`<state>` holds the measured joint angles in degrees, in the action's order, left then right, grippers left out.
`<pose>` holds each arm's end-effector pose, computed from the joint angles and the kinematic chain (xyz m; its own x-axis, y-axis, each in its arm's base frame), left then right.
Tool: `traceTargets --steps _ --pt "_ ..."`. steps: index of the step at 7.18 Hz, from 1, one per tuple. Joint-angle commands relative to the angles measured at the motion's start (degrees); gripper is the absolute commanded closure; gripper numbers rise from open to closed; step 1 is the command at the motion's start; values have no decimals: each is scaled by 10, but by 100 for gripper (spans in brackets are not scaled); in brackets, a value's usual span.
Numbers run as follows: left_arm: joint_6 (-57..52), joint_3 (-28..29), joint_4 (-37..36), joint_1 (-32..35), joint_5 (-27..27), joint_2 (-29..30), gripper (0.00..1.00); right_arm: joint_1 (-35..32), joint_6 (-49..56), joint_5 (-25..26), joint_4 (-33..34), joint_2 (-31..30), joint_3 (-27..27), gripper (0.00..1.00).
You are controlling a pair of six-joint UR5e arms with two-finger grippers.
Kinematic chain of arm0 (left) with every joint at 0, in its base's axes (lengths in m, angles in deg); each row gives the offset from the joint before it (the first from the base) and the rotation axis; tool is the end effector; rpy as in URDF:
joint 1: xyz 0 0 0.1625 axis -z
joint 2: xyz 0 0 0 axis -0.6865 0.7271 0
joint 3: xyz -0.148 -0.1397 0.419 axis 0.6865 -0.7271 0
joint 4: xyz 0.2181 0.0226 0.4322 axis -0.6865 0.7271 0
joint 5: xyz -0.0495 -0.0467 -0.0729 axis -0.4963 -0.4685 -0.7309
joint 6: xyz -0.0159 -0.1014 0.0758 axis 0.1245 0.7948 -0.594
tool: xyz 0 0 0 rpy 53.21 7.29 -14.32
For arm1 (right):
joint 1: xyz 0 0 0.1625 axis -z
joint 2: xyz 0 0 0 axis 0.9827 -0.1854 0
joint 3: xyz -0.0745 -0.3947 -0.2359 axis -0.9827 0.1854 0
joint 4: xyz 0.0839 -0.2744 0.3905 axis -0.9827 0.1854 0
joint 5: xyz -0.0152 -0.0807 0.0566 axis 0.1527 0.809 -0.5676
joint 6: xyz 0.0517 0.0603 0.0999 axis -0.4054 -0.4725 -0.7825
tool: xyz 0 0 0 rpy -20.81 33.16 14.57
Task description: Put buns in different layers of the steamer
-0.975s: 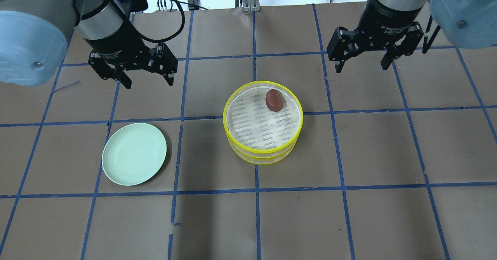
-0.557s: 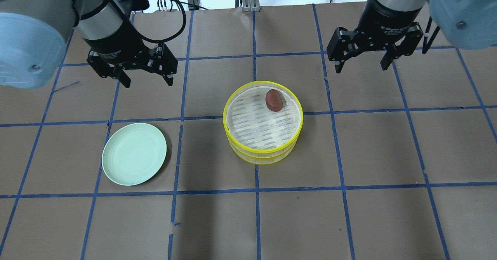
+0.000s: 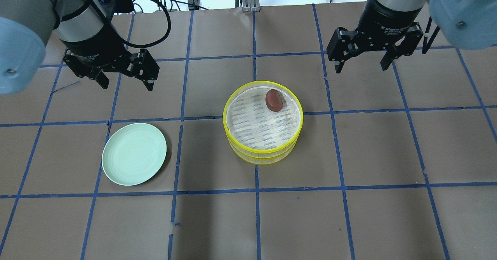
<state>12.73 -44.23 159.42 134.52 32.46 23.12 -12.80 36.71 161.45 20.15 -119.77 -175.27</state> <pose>-0.1377 -0.5407 0.5065 -0.9962 0.0705 -0.0517 0.0706 0.9975 -0.0007 0.1553 -0.5638 0.5111 -0.9996 -0.0282 -0.0076 -0.0283 0.9995 0.0134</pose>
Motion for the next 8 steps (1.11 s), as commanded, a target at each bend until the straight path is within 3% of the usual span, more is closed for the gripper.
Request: traceTargets --steps 1,8 --pt "0 -1 -1 0 -1 0 0 3 0 -2 0 0 0 0" --pt "-1 -5 -1 2 -8 -1 0 4 1 -1 0 0 -1 0"
